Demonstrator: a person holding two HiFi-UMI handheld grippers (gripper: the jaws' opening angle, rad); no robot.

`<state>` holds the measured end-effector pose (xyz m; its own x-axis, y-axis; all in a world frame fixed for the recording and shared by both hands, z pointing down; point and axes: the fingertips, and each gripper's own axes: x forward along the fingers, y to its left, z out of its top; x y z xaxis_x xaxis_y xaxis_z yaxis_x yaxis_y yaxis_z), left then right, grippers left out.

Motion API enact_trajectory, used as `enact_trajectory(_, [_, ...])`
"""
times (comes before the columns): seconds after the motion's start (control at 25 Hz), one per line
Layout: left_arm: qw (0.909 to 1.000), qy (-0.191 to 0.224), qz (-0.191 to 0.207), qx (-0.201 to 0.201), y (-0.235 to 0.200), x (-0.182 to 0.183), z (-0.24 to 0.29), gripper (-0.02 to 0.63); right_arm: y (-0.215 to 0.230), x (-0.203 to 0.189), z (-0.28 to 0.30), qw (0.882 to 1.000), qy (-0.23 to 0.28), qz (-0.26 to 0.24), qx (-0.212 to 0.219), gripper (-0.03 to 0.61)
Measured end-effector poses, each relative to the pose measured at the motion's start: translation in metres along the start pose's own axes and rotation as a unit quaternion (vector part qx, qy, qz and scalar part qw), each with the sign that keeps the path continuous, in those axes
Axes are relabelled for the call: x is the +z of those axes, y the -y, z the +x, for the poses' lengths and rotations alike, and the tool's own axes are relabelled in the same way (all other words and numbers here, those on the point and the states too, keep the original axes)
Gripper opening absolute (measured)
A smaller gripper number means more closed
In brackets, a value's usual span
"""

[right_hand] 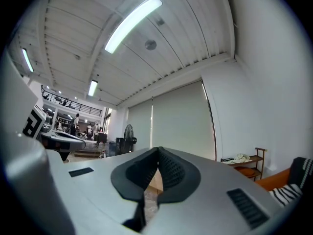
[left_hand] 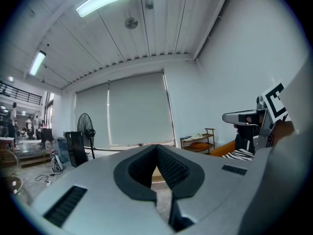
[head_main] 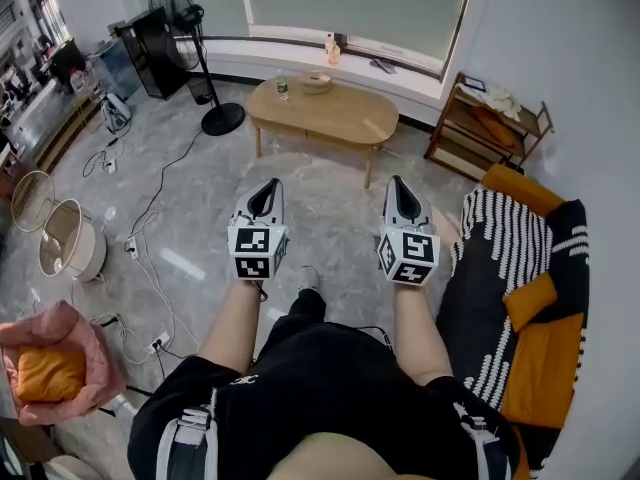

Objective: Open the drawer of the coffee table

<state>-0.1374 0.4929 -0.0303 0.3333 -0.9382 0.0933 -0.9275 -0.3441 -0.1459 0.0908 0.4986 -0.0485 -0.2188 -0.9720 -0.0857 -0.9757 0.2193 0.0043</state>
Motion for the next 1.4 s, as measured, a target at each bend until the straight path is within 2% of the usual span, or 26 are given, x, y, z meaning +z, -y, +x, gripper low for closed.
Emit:
enact_trajectory(0.32, [0.9997,0.013,-0.019,-0.006,-0.039,-0.005,0.105,0.020,0.020,-0.018,0.105,1.000,-0.014,-0.009,0.003,0.015])
enact_trajectory(0.72, [0.9996,0.004,-0.014,-0.023,-0.141,0.018,0.310,0.020,0.049,-0.013,0.323,1.000,-0.013,0.000,-0.012,0.015])
enact_trajectory(0.92, [0.9988,-0.003,-0.008,-0.049,-0.178,0.018,0.405,0.020,0.062,-0.026,0.418,0.999,-0.021,-0.003,-0.030,0.015])
enact_trajectory(1.12, [0.9975,-0.016,-0.001,-0.070,-0.196,0.008,0.475,0.020,0.075,-0.048,0.481,0.998,-0.039,0.031,-0.037,0.015])
enact_trajectory(1.4, [0.9956,-0.048,-0.004,-0.080,-0.192,-0.011,0.557,0.020,0.121,-0.079,0.552,0.997,-0.061,0.033,-0.044,0.015])
